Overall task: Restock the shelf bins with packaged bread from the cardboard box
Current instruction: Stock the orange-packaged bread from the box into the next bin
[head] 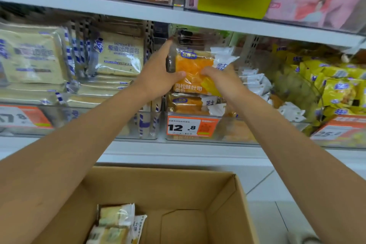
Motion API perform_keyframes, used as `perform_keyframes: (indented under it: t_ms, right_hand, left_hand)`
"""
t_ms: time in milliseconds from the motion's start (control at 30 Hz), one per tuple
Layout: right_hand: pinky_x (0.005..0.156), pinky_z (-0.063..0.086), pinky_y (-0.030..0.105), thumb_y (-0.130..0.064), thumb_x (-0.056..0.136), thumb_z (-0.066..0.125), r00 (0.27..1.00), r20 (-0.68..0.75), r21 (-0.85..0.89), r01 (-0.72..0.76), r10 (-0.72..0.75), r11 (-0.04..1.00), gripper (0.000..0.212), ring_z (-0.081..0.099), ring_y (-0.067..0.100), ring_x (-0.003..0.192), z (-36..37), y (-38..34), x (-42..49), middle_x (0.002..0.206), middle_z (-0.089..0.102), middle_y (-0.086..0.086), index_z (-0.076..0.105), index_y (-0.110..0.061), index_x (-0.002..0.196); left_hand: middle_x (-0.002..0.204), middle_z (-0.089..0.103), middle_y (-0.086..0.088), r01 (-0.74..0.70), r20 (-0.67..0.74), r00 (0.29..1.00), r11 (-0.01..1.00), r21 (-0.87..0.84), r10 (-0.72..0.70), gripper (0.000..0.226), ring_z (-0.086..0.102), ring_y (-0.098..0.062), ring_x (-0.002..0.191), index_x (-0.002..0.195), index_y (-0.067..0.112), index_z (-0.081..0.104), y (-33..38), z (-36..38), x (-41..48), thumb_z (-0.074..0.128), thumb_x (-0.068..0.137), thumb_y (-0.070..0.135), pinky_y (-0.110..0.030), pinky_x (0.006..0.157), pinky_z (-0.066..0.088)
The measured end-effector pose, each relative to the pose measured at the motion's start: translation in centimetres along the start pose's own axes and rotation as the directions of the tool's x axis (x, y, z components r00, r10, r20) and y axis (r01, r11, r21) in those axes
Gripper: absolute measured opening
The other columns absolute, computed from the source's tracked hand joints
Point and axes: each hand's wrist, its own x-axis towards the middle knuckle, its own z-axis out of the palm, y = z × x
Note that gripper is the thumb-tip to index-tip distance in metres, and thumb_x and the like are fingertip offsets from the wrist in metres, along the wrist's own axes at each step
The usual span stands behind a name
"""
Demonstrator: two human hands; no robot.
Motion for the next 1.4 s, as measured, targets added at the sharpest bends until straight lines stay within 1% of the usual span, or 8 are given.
perform_keyframes:
  t_ms: [133,267,400,567,800,1000,1200,1400]
  right_hand:
    - [0.074,0.045,0.022,-0.040,0.083,0.074,0.998,-0.057,-0.015,-0.009,0.008,1.000,0.038,0.058,0.002,0.090,-0.8,0.2,-1.2,0.103,0.062,-0.013,0.054,-0.025,0.113]
    - [0.106,0.044,0.041,-0.051,0.075,0.079,0.937,-0.315,-0.244,0.077,-0.154,0.967,0.086,0.049,0.019,0.127,-0.3,2.0,-4.3,0.143,0.046,0.001,0.037,-0.022,0.144]
    - [0.069,0.046,0.017,-0.022,0.087,0.069,0.836,-0.362,-0.396,0.261,-0.411,0.880,0.040,0.053,0.008,0.087,1.6,4.3,-10.6,0.112,0.054,-0.004,0.054,-0.020,0.124]
    - [0.069,0.042,0.024,-0.014,0.085,0.066,0.971,-0.023,-0.432,0.205,-0.238,0.878,0.028,0.048,0.002,0.071,6.7,12.2,-18.3,0.098,0.053,-0.009,0.061,-0.021,0.112]
    - [0.085,0.045,0.023,-0.020,0.088,0.064,0.920,0.301,-0.589,-0.029,0.252,0.808,0.030,0.056,0.007,0.096,11.9,24.8,-23.6,0.123,0.055,-0.007,0.062,-0.024,0.118]
    - [0.091,0.037,0.015,-0.012,0.088,0.067,0.863,0.322,-0.546,-0.167,0.390,0.821,0.036,0.052,0.009,0.107,14.2,31.2,-24.4,0.125,0.050,-0.004,0.061,-0.016,0.123]
    - [0.088,0.044,0.021,-0.011,0.087,0.068,0.852,0.314,-0.512,-0.220,0.419,0.831,0.037,0.053,0.009,0.098,15.2,32.7,-24.2,0.122,0.057,0.000,0.060,-0.017,0.123]
    - [0.116,0.023,0.033,-0.029,0.080,0.078,0.773,0.545,-0.415,-0.087,0.324,0.906,0.085,0.027,0.009,0.141,15.0,27.9,-23.2,0.154,0.035,-0.008,0.029,-0.038,0.150]
  left_hand:
    - [0.158,0.033,-0.002,0.063,0.010,0.998,0.995,0.082,-0.064,0.100,0.036,-0.022,0.141,0.157,0.029,0.004,0.9,-0.4,-0.7,0.072,0.085,0.044,-0.038,0.115,0.033]
    - [0.136,0.054,-0.005,0.061,-0.243,0.970,0.969,0.238,-0.002,0.085,0.047,-0.028,0.127,0.152,0.020,0.028,1.9,-1.1,-4.2,0.076,0.083,0.034,-0.042,0.103,0.044]
    - [0.086,0.056,0.011,0.024,-0.349,0.936,0.983,0.184,0.042,0.038,0.054,-0.015,0.087,0.119,0.023,0.055,1.8,-1.0,-12.1,0.069,0.084,0.018,-0.033,0.075,0.046]
    - [0.100,0.057,0.003,0.333,-0.129,0.937,0.941,0.055,-0.324,0.030,0.055,-0.013,0.082,0.115,0.025,0.051,-5.2,1.2,-23.8,0.066,0.089,0.021,-0.028,0.069,0.042]
    - [0.137,0.053,-0.008,0.718,0.156,0.666,0.684,0.130,-0.729,0.059,0.051,-0.025,0.126,0.138,0.012,0.051,-19.7,5.0,-34.7,0.076,0.085,0.020,-0.033,0.100,0.043]
    - [0.164,0.013,0.002,0.540,0.296,0.643,0.693,0.478,-0.706,0.084,0.001,-0.020,0.152,0.153,0.031,0.030,-27.0,8.7,-37.3,0.075,0.083,0.035,-0.035,0.120,0.003]
    - [0.146,0.050,0.002,0.481,0.202,0.737,0.710,0.513,-0.645,0.043,0.038,-0.025,0.137,0.133,0.033,0.058,-29.2,9.1,-36.7,0.063,0.091,0.041,-0.041,0.114,0.022]
    - [0.085,0.066,0.002,0.428,0.631,0.629,0.880,0.207,-0.454,0.024,0.060,-0.007,0.077,0.095,0.020,0.069,-23.4,6.9,-32.3,0.052,0.097,0.037,-0.030,0.075,0.049]
